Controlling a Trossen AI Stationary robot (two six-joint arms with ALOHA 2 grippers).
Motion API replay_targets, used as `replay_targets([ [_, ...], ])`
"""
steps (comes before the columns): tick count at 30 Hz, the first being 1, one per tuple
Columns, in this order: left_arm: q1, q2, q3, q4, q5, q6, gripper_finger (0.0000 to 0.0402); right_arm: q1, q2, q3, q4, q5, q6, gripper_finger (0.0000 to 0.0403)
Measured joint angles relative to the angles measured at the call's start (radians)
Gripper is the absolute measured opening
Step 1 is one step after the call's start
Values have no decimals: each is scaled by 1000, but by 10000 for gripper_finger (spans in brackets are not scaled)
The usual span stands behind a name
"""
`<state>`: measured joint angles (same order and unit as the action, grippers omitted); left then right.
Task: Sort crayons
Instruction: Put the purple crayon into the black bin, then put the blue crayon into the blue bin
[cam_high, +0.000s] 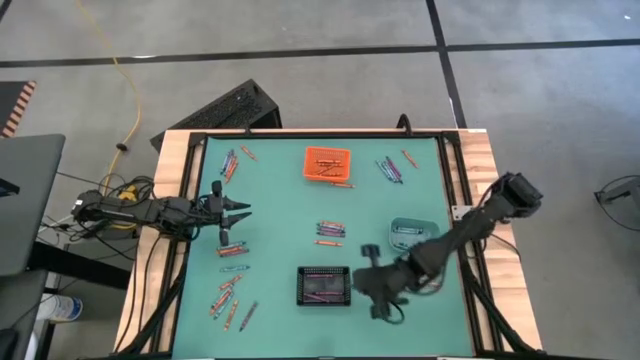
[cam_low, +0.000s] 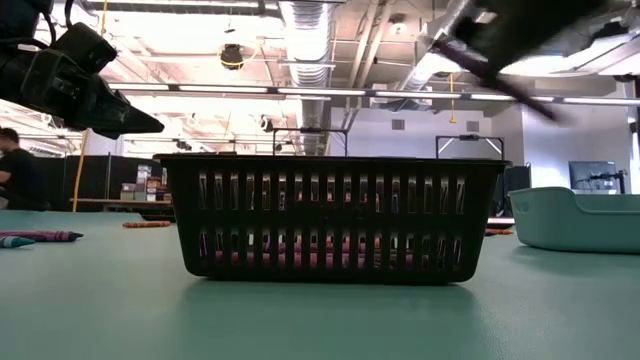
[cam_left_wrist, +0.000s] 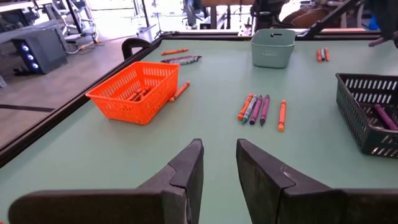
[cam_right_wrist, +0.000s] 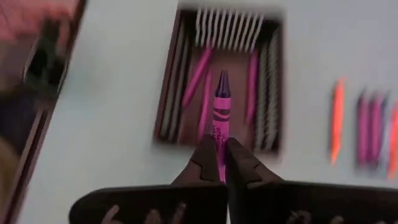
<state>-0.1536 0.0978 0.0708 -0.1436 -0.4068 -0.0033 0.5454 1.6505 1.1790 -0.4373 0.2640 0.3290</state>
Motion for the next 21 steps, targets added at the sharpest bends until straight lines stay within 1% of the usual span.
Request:
replay_targets([
  [3, 0, 0, 0, 0, 0, 0, 86, -59, 32, -1, 123, -26, -131, 2],
  [5, 0, 0, 0, 0, 0, 0, 86, -97, 63, -1, 196, -82, -179, 3],
  [7, 0, 0, 0, 0, 0, 0, 86, -124, 95, -1, 227, -142, -199, 3],
  [10, 0, 0, 0, 0, 0, 0, 86, -159, 144, -1, 258, -200, -199, 7],
  [13, 0, 0, 0, 0, 0, 0, 86, -179, 172, -2, 262, -209, -199, 19],
  [21, 0, 0, 0, 0, 0, 0, 86, -198, 152, -1, 259, -210, -138, 85],
])
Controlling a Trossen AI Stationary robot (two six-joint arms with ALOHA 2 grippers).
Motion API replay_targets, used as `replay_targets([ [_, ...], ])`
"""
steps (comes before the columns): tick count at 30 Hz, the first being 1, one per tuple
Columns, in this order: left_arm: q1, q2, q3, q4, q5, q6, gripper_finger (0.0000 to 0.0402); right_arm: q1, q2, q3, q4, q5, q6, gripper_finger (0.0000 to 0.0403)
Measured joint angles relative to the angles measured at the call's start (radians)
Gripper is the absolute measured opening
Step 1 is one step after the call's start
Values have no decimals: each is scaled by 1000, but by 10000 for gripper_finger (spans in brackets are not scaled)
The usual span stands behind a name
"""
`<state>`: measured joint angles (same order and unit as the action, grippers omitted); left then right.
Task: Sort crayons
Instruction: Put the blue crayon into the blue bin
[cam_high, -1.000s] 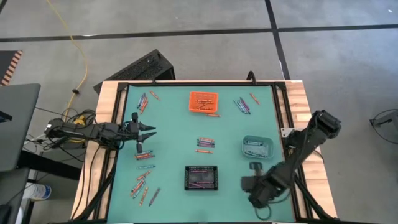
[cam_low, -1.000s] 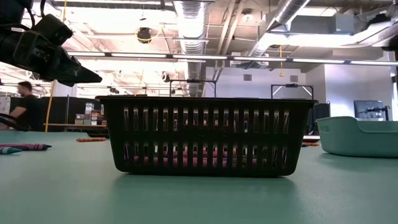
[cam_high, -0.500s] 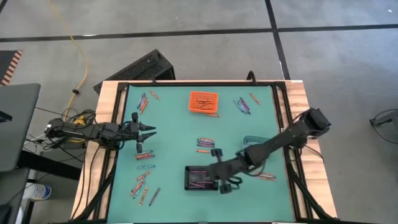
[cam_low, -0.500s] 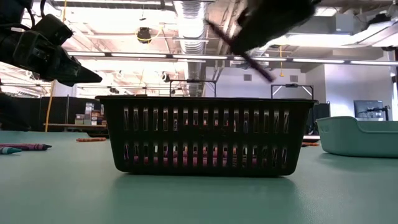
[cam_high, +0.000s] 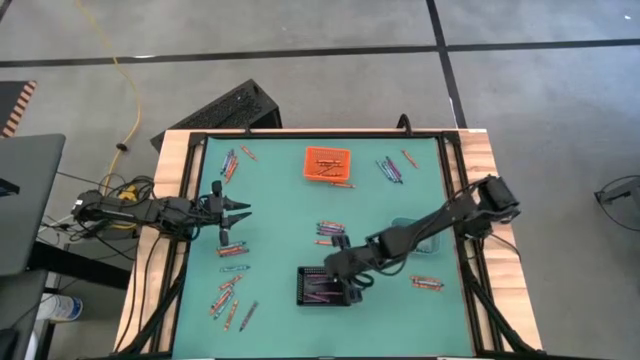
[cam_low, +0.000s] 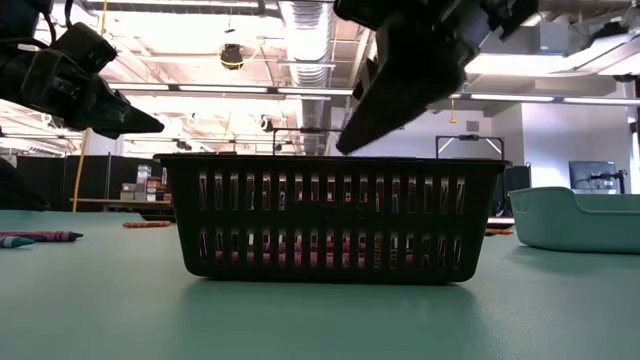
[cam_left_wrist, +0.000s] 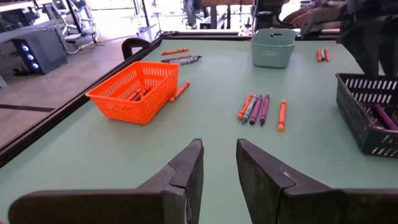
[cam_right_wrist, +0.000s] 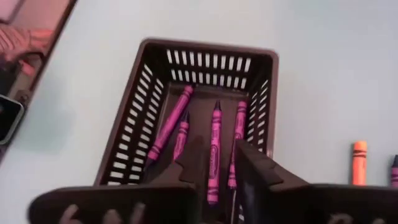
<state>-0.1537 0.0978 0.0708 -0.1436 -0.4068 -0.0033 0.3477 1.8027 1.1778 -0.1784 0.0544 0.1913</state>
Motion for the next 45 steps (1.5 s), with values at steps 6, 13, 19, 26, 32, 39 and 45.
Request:
replay_targets([
  [6, 0, 0, 0, 0, 0, 0, 86, -5, -53, 0, -47, 0, -5, 123],
  [13, 0, 0, 0, 0, 0, 0, 86, -41, -210, 1, -205, -2, -6, 135],
  [19, 0, 0, 0, 0, 0, 0, 86, -113, -329, 1, -406, 108, 6, 123],
  [26, 0, 0, 0, 0, 0, 0, 86, -377, -378, -9, -675, 115, 80, 116],
  [32, 0, 0, 0, 0, 0, 0, 86, -700, -318, -61, -651, 128, 131, 116],
  [39, 0, 0, 0, 0, 0, 0, 86, -941, -137, -59, -521, 125, 38, 116],
  [45, 0, 0, 0, 0, 0, 0, 86, -1055, 8, 9, -510, 104, -14, 116],
])
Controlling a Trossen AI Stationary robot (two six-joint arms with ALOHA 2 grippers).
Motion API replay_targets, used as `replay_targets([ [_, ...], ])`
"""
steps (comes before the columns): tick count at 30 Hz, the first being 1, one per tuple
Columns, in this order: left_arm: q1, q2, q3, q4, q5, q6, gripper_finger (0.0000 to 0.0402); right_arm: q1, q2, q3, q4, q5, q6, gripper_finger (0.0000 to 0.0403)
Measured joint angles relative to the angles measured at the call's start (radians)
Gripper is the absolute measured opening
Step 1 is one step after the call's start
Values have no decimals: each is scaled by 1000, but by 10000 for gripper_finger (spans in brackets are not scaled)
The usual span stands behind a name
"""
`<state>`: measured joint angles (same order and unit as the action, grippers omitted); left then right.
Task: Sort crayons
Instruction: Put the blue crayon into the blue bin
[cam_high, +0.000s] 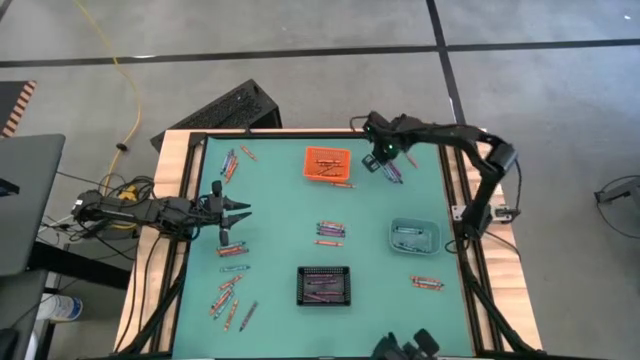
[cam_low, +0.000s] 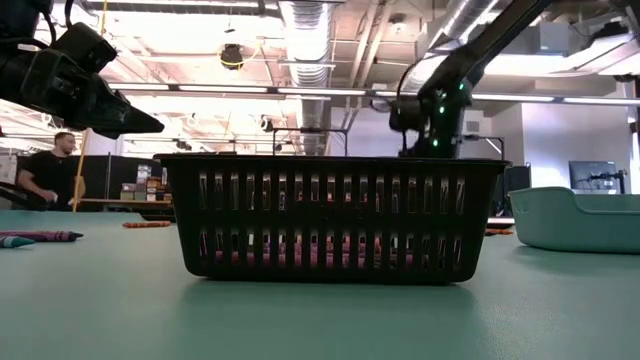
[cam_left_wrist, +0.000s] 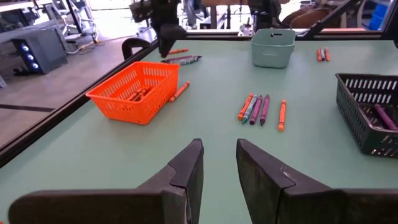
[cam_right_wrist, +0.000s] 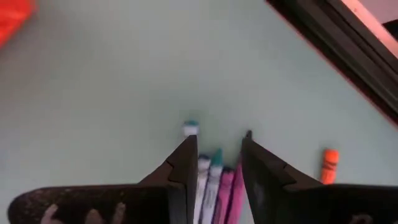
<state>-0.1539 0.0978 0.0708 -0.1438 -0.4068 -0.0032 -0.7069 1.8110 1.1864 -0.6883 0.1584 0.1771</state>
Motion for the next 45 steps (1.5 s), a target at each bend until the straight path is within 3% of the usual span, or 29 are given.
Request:
replay_targets([
  [14, 0, 0, 0, 0, 0, 0, 86, 5, 76, 56, -23, -52, -59, 116],
  [26, 0, 0, 0, 0, 0, 0, 86, -7, 76, -1, 13, -85, -150, 114],
  [34, 0, 0, 0, 0, 0, 0, 86, -7, 82, -2, 38, -88, -158, 50],
  [38, 0, 0, 0, 0, 0, 0, 86, -9, 127, 5, 20, -145, -152, 12],
  [45, 0, 0, 0, 0, 0, 0, 86, 11, 117, 0, 16, -128, -159, 8],
])
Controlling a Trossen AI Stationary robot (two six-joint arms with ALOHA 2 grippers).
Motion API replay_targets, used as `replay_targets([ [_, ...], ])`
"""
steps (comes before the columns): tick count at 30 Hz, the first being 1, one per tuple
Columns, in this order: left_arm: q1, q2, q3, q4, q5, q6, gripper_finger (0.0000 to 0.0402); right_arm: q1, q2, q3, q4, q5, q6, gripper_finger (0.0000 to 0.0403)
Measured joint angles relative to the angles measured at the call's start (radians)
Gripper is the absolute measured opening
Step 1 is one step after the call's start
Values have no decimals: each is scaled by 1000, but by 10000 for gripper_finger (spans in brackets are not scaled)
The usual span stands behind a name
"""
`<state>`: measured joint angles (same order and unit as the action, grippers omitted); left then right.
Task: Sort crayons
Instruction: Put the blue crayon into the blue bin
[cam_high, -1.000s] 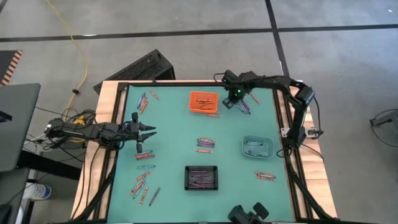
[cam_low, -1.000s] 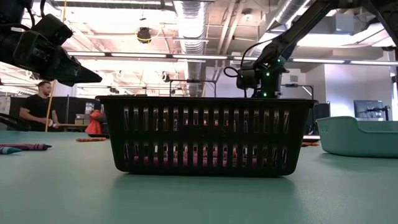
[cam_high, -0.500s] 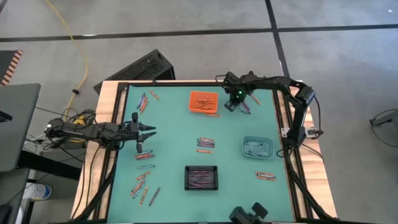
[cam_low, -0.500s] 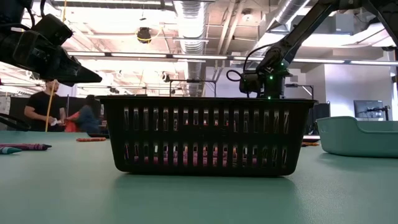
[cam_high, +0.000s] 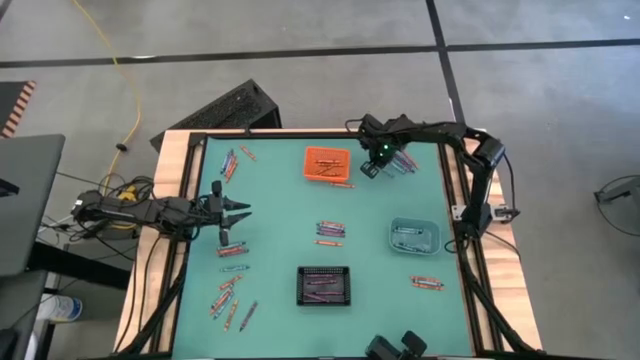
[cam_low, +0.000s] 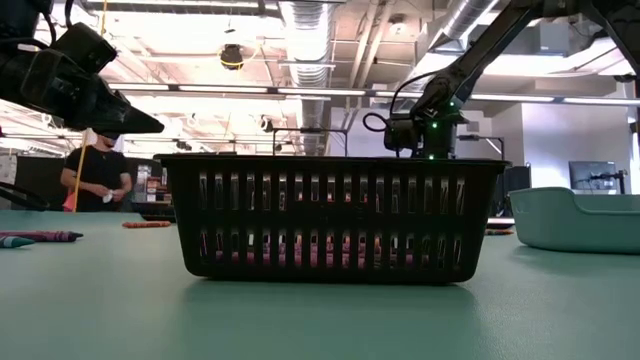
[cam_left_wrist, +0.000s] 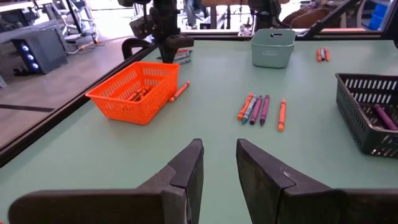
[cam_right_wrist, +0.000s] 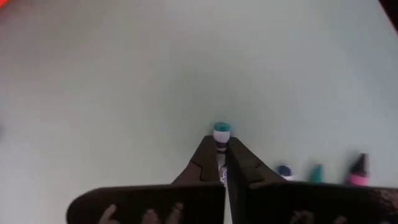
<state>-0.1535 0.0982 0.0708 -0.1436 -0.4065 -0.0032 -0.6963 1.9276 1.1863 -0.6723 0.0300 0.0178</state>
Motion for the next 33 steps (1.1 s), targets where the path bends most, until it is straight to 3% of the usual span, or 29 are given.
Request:
replay_targets([
  [9, 0, 0, 0, 0, 0, 0, 86, 50, -272, -4, -100, -121, 35, 8],
  [18, 0, 0, 0, 0, 1, 0, 86, 341, -560, -5, -246, -139, 154, 8],
  [27, 0, 0, 0, 0, 2, 0, 86, 784, -603, -4, -418, 84, 385, 8],
  [33, 0, 0, 0, 0, 2, 0, 86, 957, -560, -76, -476, 151, 505, 8],
])
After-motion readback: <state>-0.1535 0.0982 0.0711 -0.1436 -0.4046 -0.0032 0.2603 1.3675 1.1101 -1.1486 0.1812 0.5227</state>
